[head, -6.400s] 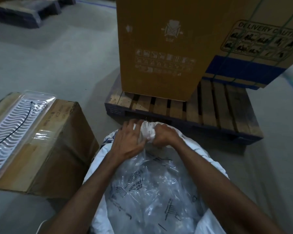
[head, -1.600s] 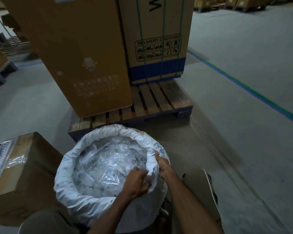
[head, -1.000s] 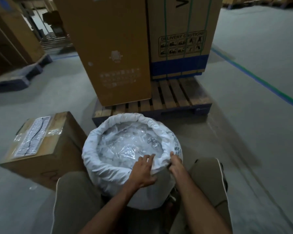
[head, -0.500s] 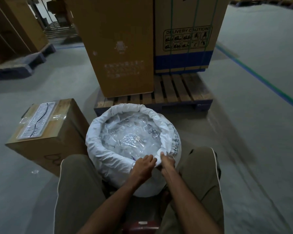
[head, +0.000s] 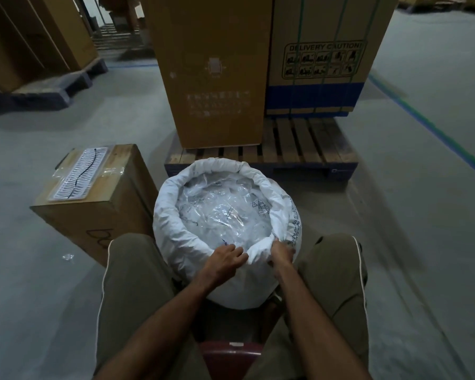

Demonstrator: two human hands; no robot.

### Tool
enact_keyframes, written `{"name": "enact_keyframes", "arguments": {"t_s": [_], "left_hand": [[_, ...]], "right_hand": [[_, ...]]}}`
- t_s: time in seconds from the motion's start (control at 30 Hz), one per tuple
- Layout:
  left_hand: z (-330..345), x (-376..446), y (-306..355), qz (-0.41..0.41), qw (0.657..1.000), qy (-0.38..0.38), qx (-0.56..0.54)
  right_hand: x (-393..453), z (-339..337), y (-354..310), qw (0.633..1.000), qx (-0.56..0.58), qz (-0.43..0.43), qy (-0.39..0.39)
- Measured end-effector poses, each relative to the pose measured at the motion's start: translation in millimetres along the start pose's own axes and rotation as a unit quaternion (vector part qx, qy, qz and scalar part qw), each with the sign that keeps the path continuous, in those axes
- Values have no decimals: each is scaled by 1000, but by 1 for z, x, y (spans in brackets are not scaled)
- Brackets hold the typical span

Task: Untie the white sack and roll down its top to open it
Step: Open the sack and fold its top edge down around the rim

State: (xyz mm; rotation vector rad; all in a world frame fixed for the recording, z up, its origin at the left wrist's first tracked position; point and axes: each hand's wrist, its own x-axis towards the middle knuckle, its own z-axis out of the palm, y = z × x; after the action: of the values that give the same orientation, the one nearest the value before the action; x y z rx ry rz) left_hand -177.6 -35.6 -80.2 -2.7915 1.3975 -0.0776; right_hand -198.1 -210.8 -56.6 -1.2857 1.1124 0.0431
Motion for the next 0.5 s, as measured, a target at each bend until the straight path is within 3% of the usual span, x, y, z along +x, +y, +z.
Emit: {"name": "enact_keyframes", "arguments": {"t_s": [0.07, 0.13, 0.2, 0.27, 0.33, 0.4, 0.43, 0.5], "left_hand": [[5, -5, 2, 0, 1000, 29, 8], [5, -5, 4, -25, 998, 50, -1], [5, -7, 7, -64, 995, 63, -43], [8, -13, 4, -73, 985, 77, -133], [5, -25, 3, -83, 958, 112, -251], [-10, -35, 9, -161, 905, 194, -342], [-19, -37, 14, -237, 863, 246, -371], [-26, -36, 17, -452, 728, 303, -417]], "right_hand": [[-18, -7, -1, 978, -160, -111, 77], [-33, -14, 2, 907, -303, -282, 76], [-33, -20, 13, 793, -433, -429, -11], [-28, -20, 19, 689, -520, -495, -96], [-22, -12, 22, 654, -548, -508, -116], [-20, -4, 23, 649, -543, -524, -95], [-20, -1, 23, 652, -537, -529, -82], [-19, 3, 25, 643, -531, -548, -66]]}}
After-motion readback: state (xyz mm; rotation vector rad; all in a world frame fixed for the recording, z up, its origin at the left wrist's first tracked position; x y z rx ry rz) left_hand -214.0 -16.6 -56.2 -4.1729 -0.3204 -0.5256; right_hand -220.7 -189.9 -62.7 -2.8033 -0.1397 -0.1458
